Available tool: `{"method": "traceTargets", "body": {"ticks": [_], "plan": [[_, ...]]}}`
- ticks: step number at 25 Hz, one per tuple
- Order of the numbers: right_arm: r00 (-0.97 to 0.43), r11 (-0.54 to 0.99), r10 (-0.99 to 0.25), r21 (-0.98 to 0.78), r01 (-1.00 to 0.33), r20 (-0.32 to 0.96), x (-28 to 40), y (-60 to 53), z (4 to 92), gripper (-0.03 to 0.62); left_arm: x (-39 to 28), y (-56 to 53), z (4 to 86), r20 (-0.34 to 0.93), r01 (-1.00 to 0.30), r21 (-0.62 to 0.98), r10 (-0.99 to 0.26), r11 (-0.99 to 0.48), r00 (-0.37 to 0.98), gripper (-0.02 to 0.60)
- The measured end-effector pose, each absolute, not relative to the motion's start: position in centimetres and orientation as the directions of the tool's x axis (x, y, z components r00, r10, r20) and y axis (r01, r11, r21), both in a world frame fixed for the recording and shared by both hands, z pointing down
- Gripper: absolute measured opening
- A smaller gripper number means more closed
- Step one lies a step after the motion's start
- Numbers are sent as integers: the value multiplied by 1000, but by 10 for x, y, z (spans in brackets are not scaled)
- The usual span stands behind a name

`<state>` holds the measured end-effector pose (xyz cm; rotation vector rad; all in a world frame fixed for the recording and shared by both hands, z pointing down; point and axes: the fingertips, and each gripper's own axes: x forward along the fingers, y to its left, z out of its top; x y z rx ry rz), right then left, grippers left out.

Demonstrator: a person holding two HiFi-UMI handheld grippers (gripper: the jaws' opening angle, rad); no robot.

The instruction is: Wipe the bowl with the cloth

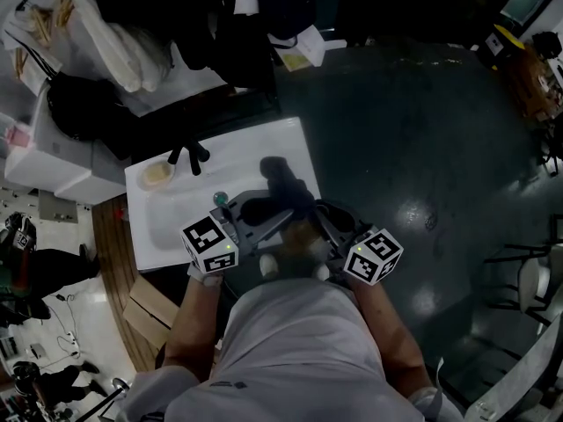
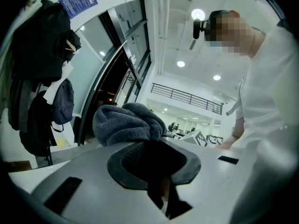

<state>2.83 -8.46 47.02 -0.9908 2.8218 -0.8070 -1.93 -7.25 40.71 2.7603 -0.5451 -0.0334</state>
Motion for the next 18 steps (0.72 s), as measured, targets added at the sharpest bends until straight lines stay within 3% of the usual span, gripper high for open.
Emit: {"method": "traceTargets", "body": {"ticks": [7,11,18], "plan": [[-715,457,-693,-711,-534,91,58,-106,483,32,-19,-66,400,-3,-341,345,-364,-875,931,66],[-657,342,-753,-824,-451,47,75,-117,487,31,-8,-56,402,-22,-297,367,-328,-881,945,66],[-615,298,-784,-919,-257,-82,85,-127,475,31,23,-38,420,29,-257,383,-267,-887,963,66]]}}
